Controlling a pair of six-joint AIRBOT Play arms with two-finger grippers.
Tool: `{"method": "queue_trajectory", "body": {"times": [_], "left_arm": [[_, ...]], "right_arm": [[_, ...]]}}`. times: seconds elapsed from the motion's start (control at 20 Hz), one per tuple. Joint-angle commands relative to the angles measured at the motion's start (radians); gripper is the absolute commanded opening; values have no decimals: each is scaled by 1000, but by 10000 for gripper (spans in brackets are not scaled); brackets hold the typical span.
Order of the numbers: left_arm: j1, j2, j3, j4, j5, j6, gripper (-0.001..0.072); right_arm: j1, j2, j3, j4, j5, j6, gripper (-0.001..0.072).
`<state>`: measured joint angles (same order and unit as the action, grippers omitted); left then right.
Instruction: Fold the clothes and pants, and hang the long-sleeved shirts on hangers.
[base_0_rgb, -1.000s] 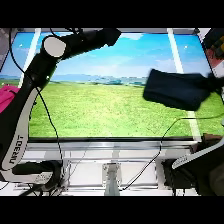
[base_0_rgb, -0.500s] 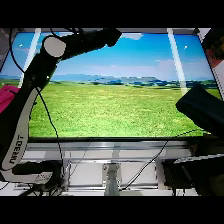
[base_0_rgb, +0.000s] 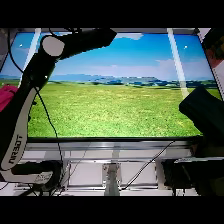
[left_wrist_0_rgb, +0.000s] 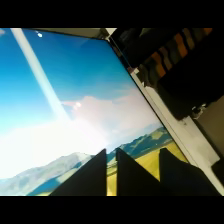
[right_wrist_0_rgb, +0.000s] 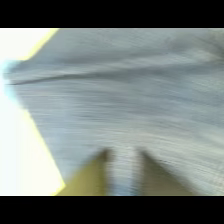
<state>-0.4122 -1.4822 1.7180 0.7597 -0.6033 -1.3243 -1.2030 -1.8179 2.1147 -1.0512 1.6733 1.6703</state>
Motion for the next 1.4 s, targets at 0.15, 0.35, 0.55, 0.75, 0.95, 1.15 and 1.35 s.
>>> {"method": "queue_trajectory", "body": {"times": [0.15, 0.35, 0.55, 0.75, 0.95, 1.15, 1.35], "left_arm": [[39, 148, 1, 231, -61, 120, 19], [56, 349, 1, 518, -252, -80, 18], [56, 575, 1, 729, -432, -216, 18], [56, 742, 1, 782, -560, -298, 18], [56, 821, 1, 785, -683, -319, 21], [56, 864, 1, 784, -774, -319, 22], [56, 880, 1, 784, -778, -319, 22]], "right_arm": [[205, 143, -16, 958, -211, -191, 12], [509, 208, -16, 1072, -237, -238, 12], [797, 239, -16, 1075, -253, -240, 11], [989, 240, -16, 1077, -262, -240, 10], [1056, 240, -19, 1070, -276, -241, 12], [1062, 240, -19, 1070, -278, -241, 14], [1062, 240, -19, 1070, -278, -241, 14]]}}
